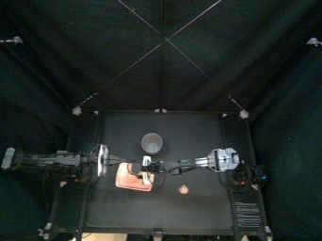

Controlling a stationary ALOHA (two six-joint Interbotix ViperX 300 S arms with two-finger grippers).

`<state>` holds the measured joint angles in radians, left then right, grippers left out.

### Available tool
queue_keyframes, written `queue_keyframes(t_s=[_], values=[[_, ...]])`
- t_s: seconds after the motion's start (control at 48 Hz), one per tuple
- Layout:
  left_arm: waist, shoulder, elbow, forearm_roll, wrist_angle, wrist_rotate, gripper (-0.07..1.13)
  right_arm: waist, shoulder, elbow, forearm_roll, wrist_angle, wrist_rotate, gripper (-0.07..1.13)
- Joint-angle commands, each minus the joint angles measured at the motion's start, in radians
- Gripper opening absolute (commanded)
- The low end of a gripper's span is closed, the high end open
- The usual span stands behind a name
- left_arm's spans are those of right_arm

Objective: Pick the ice cream then place it on the pink plate
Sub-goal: Drop ice cream on the pink plate and return to neutral

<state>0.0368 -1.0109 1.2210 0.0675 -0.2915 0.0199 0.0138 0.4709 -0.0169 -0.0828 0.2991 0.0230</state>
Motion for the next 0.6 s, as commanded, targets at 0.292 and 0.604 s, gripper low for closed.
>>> queue_keyframes(t_s=[0.292,0.604], values=[[0.002,0.003,-0.011,-0.002,0.0,0.002,-0.04,-0.002,-0.078,0.055,0.015,-0.029,0.003,1.02],[0.02,0.003,-0.005,-0.002,0.0,0.002,-0.04,-0.095,-0.425,0.314,0.005,-0.19,0.002,1.02]])
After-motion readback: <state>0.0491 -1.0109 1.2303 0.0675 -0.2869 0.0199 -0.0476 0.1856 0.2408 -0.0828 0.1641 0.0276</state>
